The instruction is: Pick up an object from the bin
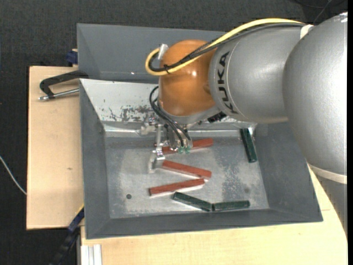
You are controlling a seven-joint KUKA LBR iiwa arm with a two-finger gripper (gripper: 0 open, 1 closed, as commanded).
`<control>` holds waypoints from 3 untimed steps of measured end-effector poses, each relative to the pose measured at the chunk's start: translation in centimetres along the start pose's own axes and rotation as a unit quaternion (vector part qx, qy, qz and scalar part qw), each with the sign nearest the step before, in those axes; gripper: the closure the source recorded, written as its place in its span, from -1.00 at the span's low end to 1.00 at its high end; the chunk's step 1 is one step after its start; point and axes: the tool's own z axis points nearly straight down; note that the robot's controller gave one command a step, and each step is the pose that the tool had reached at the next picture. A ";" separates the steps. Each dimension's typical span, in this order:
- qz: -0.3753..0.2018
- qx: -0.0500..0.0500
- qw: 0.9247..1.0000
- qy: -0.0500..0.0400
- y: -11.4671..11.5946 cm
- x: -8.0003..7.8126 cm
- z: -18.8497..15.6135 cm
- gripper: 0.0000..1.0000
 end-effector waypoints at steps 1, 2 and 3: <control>-0.030 0.003 1.000 0.000 -3.2 -1.5 3.9 -1.00; -0.026 0.002 1.000 0.006 -3.8 0.7 3.2 -1.00; -0.066 0.001 0.998 -0.002 -6.9 2.5 4.1 -1.00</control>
Offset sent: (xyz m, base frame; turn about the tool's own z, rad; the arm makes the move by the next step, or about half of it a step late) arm -0.0327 -0.0526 -0.0044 -0.0387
